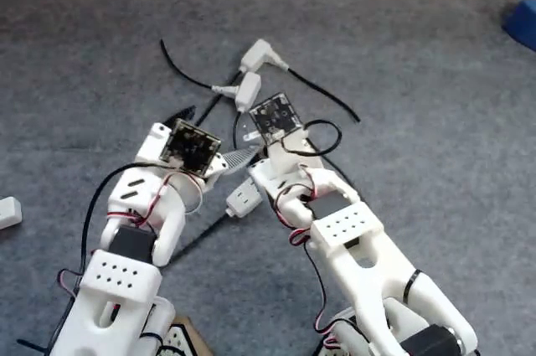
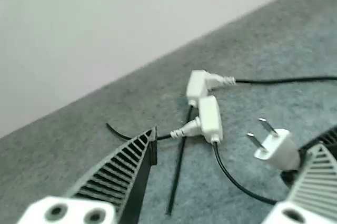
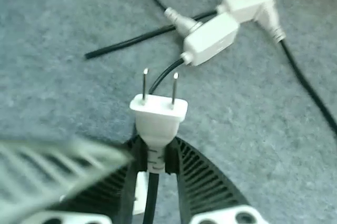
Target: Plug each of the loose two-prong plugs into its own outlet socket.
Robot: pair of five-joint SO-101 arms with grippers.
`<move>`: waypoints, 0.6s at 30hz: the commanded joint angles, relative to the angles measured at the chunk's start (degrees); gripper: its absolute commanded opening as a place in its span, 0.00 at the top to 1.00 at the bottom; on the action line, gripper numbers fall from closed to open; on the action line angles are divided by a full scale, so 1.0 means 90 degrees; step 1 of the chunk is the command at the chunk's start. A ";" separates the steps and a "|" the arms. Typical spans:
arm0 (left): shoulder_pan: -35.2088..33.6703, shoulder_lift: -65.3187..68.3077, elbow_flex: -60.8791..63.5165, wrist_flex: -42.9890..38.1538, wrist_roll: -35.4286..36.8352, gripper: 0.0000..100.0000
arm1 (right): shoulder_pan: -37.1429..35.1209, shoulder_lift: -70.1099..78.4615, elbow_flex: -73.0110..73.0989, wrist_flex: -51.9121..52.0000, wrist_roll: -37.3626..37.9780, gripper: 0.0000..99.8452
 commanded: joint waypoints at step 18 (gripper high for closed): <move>-0.0249 0.2818 -0.1197 -0.1016 -0.0049 0.60 | -0.0357 -0.1548 0.0083 0.0825 -0.0088 0.99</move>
